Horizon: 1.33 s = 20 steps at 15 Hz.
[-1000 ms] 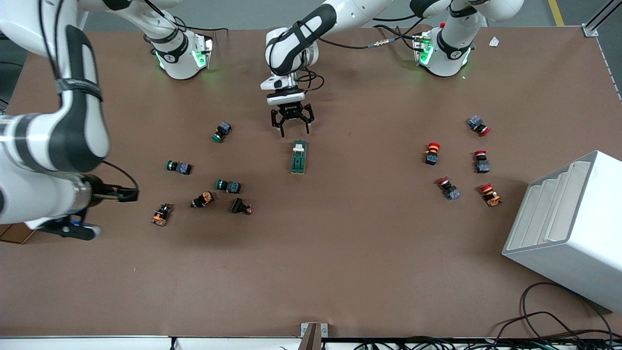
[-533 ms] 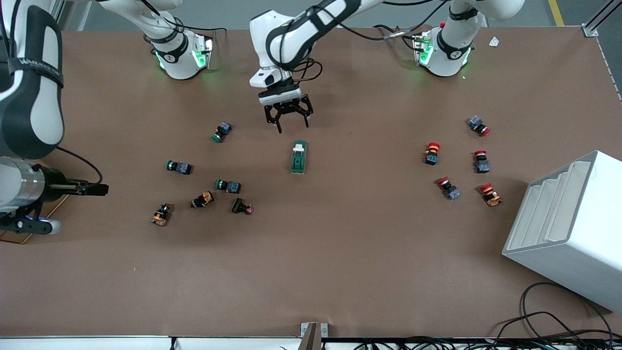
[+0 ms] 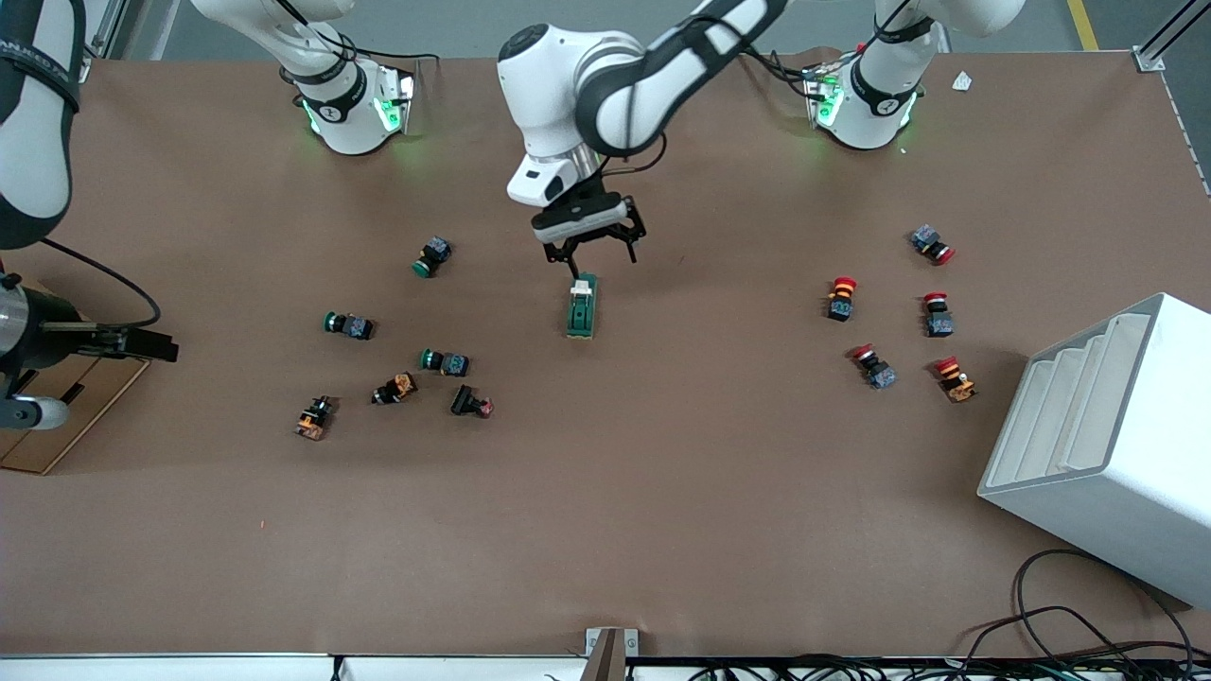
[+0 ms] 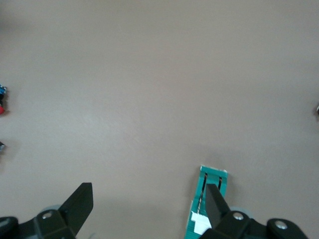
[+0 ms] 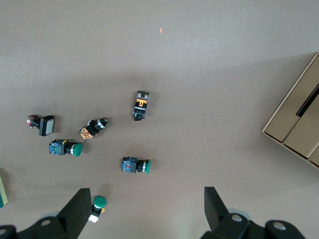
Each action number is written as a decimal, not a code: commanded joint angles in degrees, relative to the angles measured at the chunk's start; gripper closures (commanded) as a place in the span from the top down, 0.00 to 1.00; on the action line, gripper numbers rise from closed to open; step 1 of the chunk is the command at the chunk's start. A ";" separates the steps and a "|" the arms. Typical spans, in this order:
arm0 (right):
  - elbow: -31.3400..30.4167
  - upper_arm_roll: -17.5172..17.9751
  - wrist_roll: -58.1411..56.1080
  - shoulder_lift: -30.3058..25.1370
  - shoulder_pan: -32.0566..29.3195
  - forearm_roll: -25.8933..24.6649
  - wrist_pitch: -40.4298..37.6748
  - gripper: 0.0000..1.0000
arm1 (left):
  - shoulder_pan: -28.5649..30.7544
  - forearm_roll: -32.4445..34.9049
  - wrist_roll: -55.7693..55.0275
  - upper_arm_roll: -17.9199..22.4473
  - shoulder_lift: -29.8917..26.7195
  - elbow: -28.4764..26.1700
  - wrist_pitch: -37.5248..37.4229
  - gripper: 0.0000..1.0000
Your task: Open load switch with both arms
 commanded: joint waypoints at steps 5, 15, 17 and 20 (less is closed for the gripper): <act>-5.96 1.61 -0.66 -7.20 -1.05 -1.03 0.24 1.00 | 12.16 -11.44 16.01 -0.45 -4.86 9.53 -9.43 1.00; -6.76 1.08 -0.75 -9.66 -0.87 -1.74 -0.20 1.00 | 29.48 -30.60 53.25 7.19 -18.13 8.83 -13.03 1.00; -6.76 1.08 -0.13 -9.83 -0.87 -1.65 -0.56 1.00 | 30.99 -32.19 60.82 9.90 -20.24 8.83 -15.57 1.00; -6.32 1.17 -0.39 -9.48 -1.05 -1.30 -0.73 1.00 | 30.99 -36.66 72.51 17.10 -22.97 8.74 -19.53 1.00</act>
